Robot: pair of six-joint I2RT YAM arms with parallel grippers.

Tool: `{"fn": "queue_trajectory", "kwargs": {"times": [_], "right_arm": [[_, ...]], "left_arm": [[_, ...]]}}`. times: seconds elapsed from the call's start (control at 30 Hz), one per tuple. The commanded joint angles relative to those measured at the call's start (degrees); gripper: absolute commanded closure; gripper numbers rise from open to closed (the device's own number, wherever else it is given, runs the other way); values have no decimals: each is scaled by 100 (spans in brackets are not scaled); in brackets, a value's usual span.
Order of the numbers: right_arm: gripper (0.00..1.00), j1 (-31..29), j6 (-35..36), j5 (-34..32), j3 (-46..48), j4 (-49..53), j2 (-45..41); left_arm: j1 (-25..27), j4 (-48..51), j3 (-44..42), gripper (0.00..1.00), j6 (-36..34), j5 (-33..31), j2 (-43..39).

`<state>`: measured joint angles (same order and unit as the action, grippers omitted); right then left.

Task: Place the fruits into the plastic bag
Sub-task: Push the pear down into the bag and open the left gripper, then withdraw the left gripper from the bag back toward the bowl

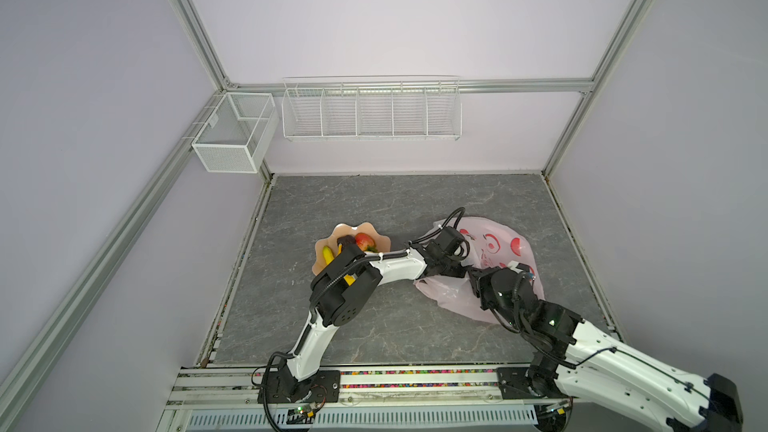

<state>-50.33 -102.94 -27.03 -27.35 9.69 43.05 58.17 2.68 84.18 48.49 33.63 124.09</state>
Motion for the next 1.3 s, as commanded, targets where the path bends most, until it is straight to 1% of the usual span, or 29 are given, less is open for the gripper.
{"fn": "queue_trajectory", "kwargs": {"times": [0.0,0.1,0.13,0.2,0.23,0.3,0.37,0.4,0.9,1.27], "right_arm": [[94,15,-667,43,245,-442,-141],[94,13,-700,43,344,-518,-184],[94,12,-725,49,375,-528,-187],[94,14,-746,57,406,-562,-186],[94,21,-748,57,390,-557,-186],[94,25,-735,58,388,-531,-204],[94,25,-719,65,374,-446,-233],[94,40,-719,57,371,-388,-252],[94,99,-668,18,291,-90,-332],[94,133,-587,23,164,93,-269]], "left_arm": [[241,-744,327,76,696,-27,164],[312,-998,344,68,965,-57,238],[330,-1006,366,63,986,-57,246],[353,-985,376,45,995,-88,235],[353,-973,356,39,997,-116,205],[337,-792,277,31,924,-260,73],[305,-511,235,25,812,-416,-89],[279,-317,226,1,735,-522,-192],[28,2740,450,1,-435,-1544,-1217],[-203,4480,367,1,-1223,-2230,-1910]]}}
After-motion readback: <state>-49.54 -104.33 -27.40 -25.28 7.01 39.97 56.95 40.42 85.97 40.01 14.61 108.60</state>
